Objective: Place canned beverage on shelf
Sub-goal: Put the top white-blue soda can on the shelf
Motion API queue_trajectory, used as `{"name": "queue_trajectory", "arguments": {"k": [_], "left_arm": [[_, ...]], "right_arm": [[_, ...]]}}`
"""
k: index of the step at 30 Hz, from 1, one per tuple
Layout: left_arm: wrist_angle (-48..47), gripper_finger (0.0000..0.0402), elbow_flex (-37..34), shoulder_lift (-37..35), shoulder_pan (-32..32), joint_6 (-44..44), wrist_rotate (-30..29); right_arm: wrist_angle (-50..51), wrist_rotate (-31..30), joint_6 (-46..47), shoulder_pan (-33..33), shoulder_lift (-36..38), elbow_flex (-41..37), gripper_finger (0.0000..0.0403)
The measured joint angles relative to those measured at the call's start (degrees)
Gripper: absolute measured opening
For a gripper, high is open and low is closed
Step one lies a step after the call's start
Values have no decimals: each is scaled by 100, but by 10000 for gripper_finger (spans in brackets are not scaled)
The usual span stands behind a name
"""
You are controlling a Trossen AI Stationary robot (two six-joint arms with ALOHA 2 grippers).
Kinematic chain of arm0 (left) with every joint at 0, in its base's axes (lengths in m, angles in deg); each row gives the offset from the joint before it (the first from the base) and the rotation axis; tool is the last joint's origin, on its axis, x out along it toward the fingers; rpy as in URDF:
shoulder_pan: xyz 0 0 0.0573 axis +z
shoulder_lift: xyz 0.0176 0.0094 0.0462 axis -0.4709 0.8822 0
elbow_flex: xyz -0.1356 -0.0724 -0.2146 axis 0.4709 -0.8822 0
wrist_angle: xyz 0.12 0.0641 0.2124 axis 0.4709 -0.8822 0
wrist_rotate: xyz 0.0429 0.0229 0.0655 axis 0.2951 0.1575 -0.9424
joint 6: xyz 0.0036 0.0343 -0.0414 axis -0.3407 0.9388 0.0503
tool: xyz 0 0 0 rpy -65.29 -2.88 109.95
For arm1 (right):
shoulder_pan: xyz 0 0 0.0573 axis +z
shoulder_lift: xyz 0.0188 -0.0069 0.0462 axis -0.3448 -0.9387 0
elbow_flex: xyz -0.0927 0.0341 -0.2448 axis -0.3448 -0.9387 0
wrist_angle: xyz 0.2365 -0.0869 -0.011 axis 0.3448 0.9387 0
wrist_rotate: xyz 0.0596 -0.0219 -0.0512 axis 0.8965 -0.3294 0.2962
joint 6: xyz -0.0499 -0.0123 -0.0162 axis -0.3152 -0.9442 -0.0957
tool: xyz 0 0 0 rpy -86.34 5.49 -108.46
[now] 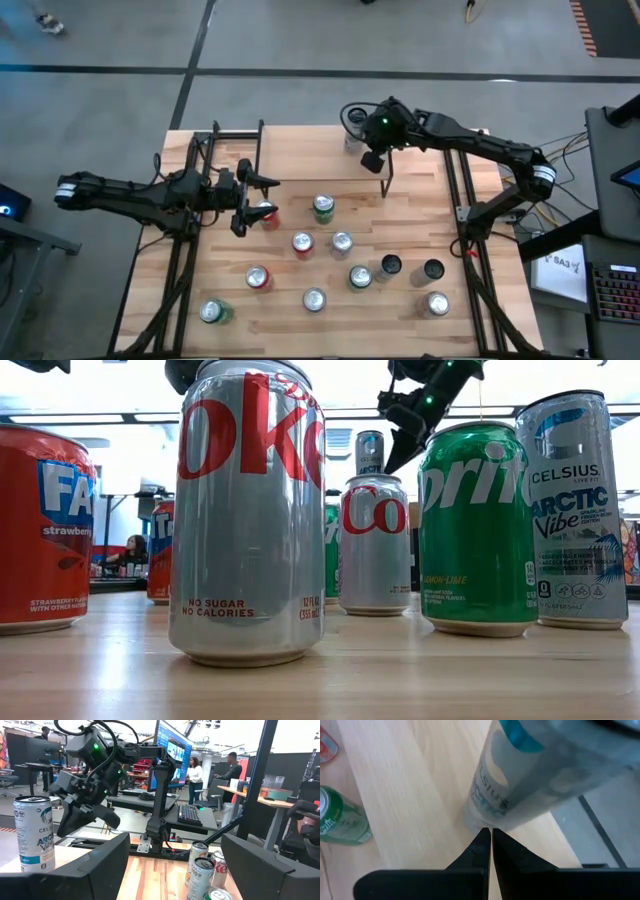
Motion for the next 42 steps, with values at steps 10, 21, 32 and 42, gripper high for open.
{"name": "queue_trajectory", "arguments": {"k": [10,21,32,42], "left_arm": [[-2,299,0,0,0,0,-4],[-2,299,0,0,0,0,-13],[103,299,2,271,0,-42,-55],[431,299,13,484,7,164,-54]], "right_arm": [[-285,-408,-158,-393,-32,0,9],[-331,81,-25,-284,-50,0,9],[302,189,269,-216,169,0,9],[-579,846,321,149,51,-4,9]]}}
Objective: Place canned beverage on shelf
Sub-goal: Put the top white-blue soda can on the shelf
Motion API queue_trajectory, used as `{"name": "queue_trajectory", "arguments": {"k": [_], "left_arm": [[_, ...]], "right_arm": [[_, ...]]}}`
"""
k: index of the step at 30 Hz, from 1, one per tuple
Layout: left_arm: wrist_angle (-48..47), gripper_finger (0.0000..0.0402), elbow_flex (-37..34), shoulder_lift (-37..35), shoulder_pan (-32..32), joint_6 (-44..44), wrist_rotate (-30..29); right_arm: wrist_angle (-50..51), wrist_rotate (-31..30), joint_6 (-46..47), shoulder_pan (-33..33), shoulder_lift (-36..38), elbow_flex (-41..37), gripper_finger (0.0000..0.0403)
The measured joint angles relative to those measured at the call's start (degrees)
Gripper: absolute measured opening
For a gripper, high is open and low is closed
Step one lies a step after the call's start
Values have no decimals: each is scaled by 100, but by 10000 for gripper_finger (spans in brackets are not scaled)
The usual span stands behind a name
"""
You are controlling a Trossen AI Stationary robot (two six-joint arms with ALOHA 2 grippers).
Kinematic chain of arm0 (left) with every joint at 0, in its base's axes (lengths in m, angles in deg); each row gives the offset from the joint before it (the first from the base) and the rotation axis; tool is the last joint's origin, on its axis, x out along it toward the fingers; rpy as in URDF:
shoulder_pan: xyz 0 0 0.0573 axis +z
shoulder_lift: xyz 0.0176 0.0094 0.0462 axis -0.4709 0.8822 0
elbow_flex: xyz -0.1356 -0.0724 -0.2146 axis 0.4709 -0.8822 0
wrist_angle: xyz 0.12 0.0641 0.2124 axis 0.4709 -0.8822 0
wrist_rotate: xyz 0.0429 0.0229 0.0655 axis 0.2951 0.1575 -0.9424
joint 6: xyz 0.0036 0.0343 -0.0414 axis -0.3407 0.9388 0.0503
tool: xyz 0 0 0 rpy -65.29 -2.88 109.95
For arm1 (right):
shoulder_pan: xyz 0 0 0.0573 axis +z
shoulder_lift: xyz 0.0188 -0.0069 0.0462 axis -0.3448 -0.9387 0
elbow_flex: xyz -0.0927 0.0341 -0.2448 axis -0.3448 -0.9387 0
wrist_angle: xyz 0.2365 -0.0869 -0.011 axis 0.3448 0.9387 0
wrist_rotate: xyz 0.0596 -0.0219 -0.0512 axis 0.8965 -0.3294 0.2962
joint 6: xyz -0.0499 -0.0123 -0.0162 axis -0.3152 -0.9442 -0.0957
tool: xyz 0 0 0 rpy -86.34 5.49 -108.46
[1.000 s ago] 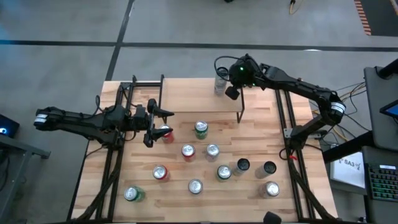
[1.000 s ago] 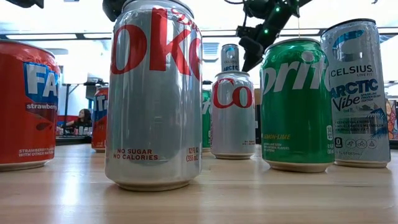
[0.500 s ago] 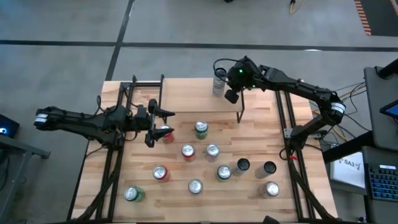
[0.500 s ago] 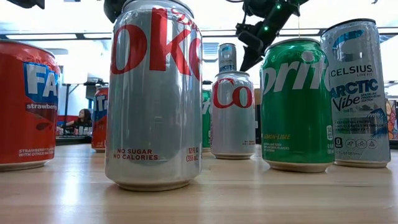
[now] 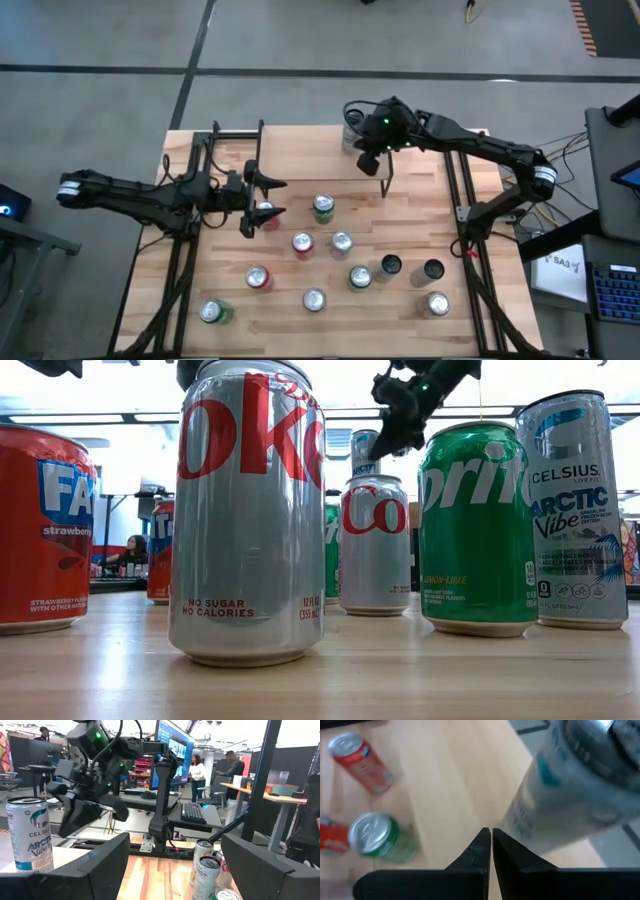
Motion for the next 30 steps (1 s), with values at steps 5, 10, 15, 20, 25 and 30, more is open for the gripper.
{"name": "queue_trajectory", "arguments": {"k": [5,10,15,20,25,30], "left_arm": [[4,299,0,19,0,-7,2],[7,299,0,14,0,-9,2],[7,299,0,14,0,-9,2],[7,299,0,14,0,-32,2],[4,299,0,25,0,-59,4],[4,299,0,25,0,-60,4]], "right_arm": [[-111,-637,27,0,-42,0,9],[-126,-771,-2,0,-53,2,9],[-121,-773,38,0,-53,0,9],[-136,-828,51,-2,-52,0,9],[-136,-1118,30,-11,-100,0,9],[-93,-1066,118,-1,-72,0,9]]}}
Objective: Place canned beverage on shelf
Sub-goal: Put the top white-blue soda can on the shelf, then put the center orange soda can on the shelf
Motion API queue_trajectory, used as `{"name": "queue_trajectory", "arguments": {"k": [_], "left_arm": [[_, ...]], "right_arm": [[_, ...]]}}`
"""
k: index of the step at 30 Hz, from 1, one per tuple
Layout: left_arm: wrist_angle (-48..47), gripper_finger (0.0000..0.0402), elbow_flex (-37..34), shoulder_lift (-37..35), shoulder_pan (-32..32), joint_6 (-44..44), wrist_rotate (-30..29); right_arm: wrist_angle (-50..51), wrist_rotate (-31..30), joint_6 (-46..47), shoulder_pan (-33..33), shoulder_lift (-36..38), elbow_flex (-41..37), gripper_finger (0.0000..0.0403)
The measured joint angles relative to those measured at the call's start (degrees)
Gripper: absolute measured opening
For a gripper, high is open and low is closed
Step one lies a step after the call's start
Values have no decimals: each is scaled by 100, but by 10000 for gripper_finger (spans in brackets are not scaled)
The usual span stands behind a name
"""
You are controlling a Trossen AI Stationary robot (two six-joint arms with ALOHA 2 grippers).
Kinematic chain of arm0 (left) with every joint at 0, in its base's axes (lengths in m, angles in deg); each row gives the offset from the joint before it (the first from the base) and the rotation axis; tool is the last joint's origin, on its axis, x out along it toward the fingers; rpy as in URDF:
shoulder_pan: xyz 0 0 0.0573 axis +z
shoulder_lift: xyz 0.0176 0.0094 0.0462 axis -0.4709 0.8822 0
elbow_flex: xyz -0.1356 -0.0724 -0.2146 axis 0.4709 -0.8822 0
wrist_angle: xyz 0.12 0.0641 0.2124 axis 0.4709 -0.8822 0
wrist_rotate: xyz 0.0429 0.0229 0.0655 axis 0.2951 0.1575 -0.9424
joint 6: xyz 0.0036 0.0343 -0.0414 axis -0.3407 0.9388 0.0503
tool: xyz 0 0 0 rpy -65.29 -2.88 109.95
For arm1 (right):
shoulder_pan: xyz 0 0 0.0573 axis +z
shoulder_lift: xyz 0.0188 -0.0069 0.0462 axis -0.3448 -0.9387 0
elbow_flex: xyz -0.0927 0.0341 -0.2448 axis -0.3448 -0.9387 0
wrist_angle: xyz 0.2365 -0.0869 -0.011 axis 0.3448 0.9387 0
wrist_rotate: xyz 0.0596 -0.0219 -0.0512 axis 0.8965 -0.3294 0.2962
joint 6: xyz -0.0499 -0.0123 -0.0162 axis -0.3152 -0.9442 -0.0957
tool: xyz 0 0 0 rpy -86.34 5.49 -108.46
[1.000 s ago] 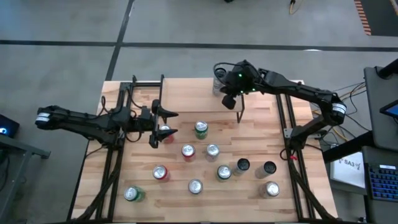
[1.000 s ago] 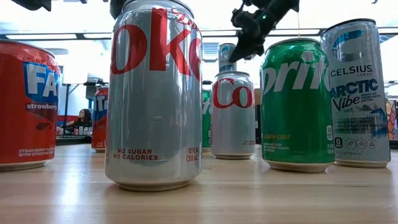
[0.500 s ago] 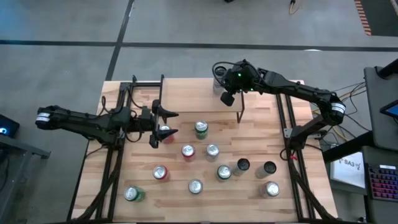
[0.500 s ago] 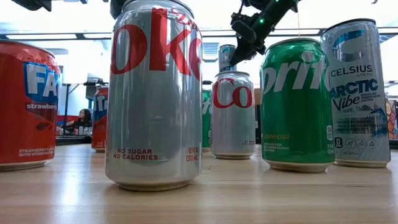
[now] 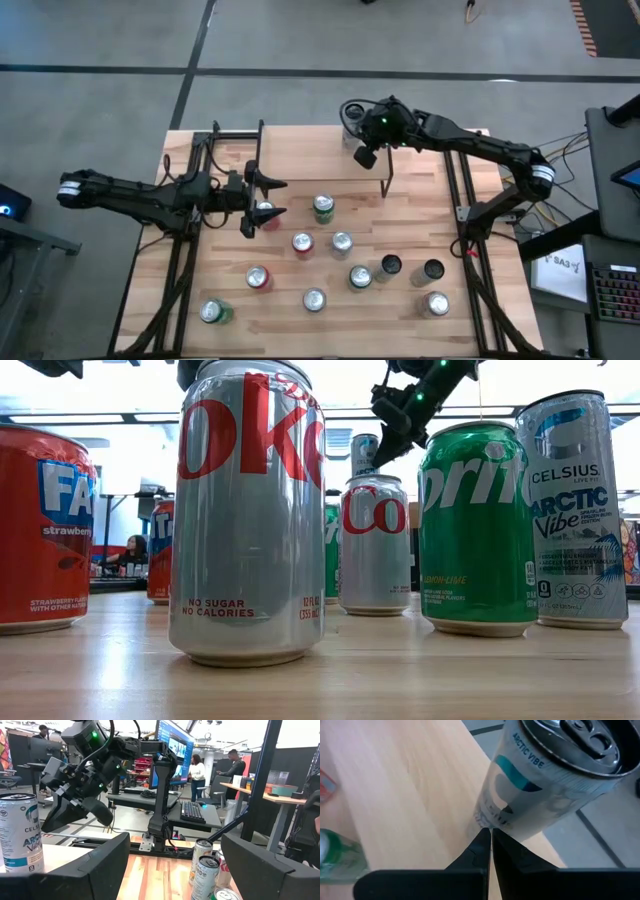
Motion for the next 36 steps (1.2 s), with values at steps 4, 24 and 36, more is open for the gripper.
{"name": "queue_trajectory", "arguments": {"k": [4,24,36], "left_arm": [[0,299,0,0,0,-5,0],[-434,299,673,1025,-51,-680,122],[-3297,299,1842,1657,-348,-223,238]], "right_arm": [[143,269,265,77,206,0,9],[51,404,1107,2342,1393,-293,9],[-71,-45,1470,3613,1702,-862,9]]}}
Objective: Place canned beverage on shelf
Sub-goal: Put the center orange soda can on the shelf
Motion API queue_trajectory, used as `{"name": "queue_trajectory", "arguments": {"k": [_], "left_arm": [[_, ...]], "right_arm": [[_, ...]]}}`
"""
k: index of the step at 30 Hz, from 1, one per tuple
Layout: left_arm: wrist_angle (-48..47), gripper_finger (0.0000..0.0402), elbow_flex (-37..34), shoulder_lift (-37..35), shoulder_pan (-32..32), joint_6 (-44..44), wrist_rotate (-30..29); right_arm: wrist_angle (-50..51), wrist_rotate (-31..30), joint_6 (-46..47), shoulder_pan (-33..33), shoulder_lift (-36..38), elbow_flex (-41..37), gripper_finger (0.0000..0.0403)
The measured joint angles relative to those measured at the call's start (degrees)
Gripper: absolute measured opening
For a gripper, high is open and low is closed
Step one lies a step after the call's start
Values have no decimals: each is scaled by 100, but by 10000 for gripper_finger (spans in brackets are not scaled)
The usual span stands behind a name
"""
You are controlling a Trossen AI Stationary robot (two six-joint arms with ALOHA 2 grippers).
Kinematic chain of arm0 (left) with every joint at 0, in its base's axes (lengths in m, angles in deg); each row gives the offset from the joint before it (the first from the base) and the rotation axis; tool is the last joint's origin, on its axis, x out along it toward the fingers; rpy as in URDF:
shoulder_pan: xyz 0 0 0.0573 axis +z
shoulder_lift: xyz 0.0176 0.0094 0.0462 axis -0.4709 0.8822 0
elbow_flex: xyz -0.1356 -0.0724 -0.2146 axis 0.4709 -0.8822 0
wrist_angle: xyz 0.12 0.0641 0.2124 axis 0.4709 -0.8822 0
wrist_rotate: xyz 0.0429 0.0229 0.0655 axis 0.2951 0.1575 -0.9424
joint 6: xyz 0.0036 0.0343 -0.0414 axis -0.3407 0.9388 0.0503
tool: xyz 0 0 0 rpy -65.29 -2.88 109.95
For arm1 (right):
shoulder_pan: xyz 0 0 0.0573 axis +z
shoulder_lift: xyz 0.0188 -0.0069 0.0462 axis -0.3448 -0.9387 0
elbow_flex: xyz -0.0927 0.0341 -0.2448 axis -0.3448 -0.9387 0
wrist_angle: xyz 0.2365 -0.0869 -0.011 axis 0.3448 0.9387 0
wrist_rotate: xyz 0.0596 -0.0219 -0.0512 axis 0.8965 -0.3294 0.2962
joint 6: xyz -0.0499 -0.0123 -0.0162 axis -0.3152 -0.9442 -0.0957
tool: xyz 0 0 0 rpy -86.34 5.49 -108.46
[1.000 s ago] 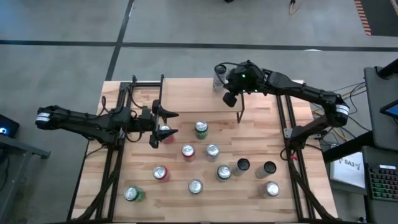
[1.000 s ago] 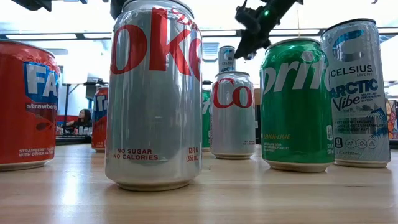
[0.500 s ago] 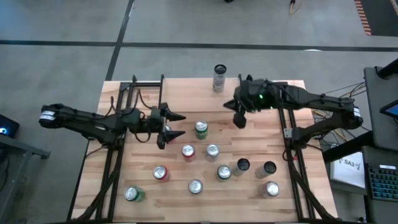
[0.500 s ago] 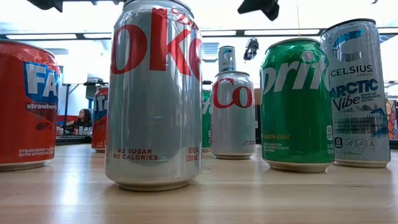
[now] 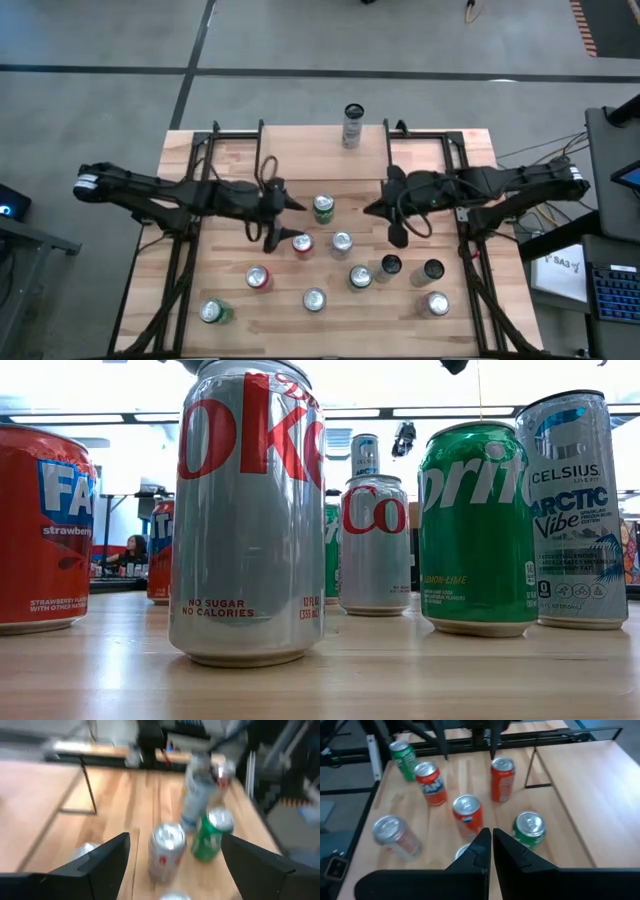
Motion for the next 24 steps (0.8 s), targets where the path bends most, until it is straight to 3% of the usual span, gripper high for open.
{"name": "queue_trajectory", "arguments": {"k": [5,12,24], "left_arm": [[-590,299,269,183,-142,120,143],[-646,305,291,345,-219,-113,288],[-924,374,289,806,-223,-51,128]], "right_arm": [[-24,-4,68,270,57,-125,9],[-67,-6,94,376,72,-383,9],[-529,1,230,375,72,-874,9]]}}
